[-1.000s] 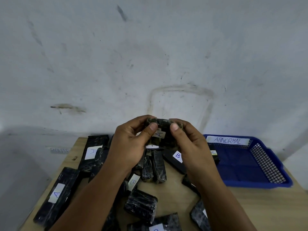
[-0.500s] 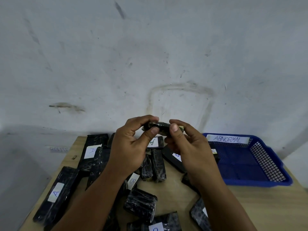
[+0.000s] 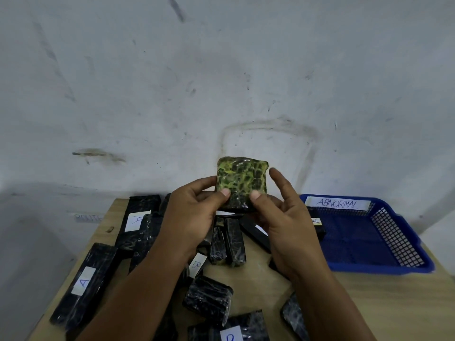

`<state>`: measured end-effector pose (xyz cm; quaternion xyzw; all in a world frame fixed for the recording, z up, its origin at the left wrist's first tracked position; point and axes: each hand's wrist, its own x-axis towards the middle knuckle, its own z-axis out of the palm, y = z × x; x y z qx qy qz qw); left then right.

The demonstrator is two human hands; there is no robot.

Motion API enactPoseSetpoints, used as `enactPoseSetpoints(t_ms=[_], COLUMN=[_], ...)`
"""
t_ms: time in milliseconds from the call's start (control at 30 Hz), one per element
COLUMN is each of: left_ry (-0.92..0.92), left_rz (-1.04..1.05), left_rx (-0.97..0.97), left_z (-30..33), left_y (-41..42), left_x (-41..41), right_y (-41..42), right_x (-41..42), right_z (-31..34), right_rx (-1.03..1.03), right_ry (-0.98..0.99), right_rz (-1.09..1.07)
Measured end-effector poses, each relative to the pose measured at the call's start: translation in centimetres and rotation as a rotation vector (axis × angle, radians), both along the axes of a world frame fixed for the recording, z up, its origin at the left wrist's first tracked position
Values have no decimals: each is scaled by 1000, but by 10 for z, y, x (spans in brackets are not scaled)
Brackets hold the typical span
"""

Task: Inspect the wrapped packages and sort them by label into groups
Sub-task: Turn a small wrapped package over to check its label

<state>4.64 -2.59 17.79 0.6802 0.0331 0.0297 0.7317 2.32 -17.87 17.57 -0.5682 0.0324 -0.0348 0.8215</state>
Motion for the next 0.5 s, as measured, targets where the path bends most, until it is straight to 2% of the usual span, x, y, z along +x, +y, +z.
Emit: enactPoseSetpoints(t_ms=[167,333,500], left_ry=[-35,-45,-93], left_rz=[-77,-73,-75], left_rx=[39,-125,-58], left_z=[-1,3,-4], left_y=[1,2,6], left_x=[0,3,3], right_y=[0,-1,2], right_x=[5,6,6], right_z=[-2,-8,-7], right_rx=[13,-91,-78], right_ry=[27,15,16], right_rz=[-19,35,50])
